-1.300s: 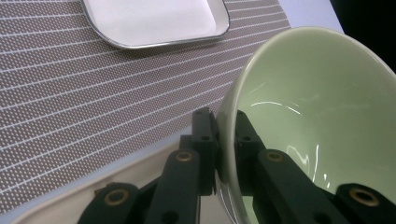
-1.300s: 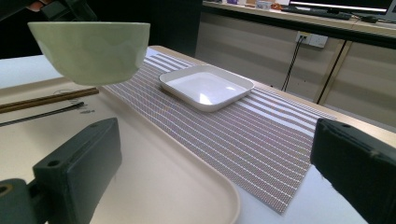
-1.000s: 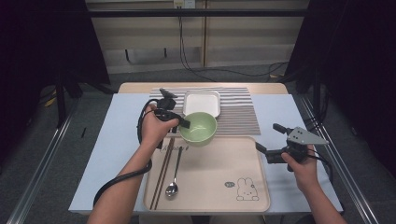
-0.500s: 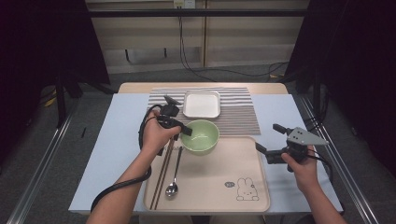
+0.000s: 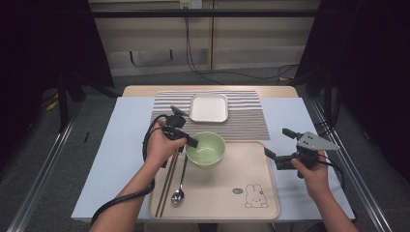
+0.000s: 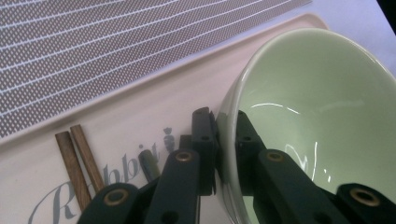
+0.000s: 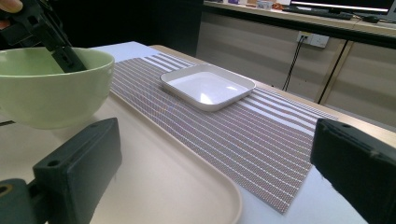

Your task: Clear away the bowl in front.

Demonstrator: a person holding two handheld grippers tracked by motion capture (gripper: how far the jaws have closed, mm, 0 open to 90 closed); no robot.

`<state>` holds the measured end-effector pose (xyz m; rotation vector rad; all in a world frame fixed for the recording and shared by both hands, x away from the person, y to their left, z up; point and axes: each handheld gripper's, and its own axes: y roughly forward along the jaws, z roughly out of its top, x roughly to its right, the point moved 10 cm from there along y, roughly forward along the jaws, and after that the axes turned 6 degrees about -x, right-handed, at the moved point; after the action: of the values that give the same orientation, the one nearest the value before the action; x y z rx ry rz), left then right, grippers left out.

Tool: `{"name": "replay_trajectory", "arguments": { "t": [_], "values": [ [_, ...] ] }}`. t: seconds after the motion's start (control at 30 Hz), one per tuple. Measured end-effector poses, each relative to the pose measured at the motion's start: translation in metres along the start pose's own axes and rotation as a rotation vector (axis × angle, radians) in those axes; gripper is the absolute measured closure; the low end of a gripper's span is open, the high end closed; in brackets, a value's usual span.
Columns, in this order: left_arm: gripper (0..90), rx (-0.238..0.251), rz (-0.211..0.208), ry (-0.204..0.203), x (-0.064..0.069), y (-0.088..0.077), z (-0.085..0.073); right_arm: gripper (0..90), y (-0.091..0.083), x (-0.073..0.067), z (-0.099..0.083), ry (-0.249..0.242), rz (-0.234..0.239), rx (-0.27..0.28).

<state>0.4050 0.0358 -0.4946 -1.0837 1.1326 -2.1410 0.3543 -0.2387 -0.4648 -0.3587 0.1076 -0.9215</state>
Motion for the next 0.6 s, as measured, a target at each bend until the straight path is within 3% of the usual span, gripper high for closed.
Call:
{"name": "replay_trajectory", "arguments": {
  "t": [0.2, 0.33, 0.43, 0.6],
  "values": [
    [83.0, -0.011, 0.008, -0.004, -0.002, 0.005, -0.008, 1.9, 0.000, 0.000, 0.000, 0.001, 0.001, 0.002],
    [82.9, -0.020, 0.012, 0.014, -0.003, 0.006, -0.013, 1.9, 0.000, 0.000, 0.000, 0.002, -0.003, 0.001],
    [82.9, -0.009, 0.002, -0.004, -0.002, 0.008, -0.016, 1.9, 0.000, 0.000, 0.000, 0.003, -0.002, 0.002],
    [82.8, -0.022, 0.009, 0.015, -0.002, 0.009, -0.023, 1.9, 0.000, -0.001, 0.001, 0.003, -0.001, 0.003]
  ]
}}
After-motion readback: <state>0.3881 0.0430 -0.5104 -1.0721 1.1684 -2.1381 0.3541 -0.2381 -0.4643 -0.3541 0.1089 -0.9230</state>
